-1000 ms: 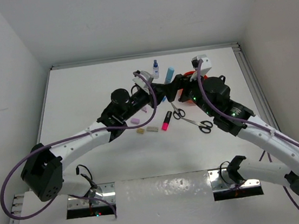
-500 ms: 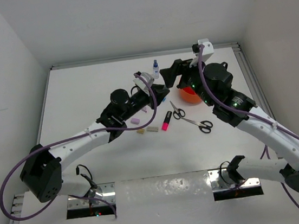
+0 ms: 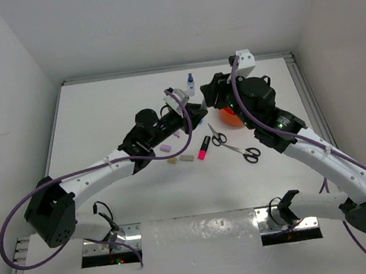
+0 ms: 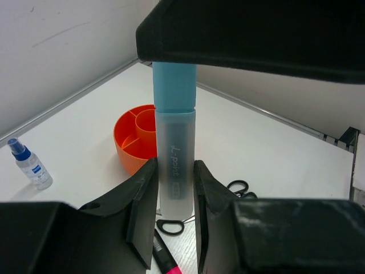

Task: Sort the stationery into containers
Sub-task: Close the pen cap on the pen.

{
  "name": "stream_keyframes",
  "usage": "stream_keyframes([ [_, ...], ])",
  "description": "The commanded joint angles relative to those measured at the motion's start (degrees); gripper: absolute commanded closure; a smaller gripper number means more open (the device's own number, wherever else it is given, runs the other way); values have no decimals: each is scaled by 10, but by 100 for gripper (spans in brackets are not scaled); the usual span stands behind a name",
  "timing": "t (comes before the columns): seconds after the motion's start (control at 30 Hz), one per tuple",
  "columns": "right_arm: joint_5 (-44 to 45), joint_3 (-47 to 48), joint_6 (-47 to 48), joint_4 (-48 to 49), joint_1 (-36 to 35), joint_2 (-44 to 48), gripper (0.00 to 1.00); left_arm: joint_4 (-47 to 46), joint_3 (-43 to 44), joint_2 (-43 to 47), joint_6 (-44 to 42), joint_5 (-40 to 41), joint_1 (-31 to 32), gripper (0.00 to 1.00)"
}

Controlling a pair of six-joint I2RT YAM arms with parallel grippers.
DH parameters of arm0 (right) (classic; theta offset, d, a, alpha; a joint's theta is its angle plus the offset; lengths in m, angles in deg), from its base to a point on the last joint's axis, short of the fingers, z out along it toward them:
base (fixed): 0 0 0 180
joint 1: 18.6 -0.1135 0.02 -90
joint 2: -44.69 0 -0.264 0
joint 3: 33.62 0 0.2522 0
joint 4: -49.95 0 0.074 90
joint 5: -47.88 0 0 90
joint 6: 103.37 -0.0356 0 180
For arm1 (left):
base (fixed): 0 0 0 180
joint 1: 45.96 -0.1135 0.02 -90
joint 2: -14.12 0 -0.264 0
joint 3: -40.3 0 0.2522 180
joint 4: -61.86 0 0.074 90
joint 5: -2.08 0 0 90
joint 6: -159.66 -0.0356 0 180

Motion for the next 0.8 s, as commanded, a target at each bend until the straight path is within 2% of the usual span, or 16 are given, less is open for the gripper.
stream_keyframes([
  [0.0, -7, -8, 5, 26, -2, -6, 57, -18, 5, 20, -1, -8, -3, 100],
  [0.3, 4, -24, 10, 35, -1, -6, 61, -18, 6, 20, -2, -8, -3, 100],
  [0.4, 5, -24, 9, 33, 1, -6, 65, -20, 6, 19, -1, -8, -4, 100],
  [0.5, 2, -30, 6, 35, 0, -4, 81, -21, 6, 20, -1, -6, -4, 100],
  [0.53, 0, -34, 6, 35, 1, -4, 92, -21, 5, 20, -2, -6, -4, 100],
  [0.57, -6, -36, 6, 35, 1, -3, 98, -24, 5, 20, -2, -5, -3, 100],
  [0.77, -38, -91, 5, 41, 1, 17, 100, -75, 5, 21, -44, -6, -7, 100],
])
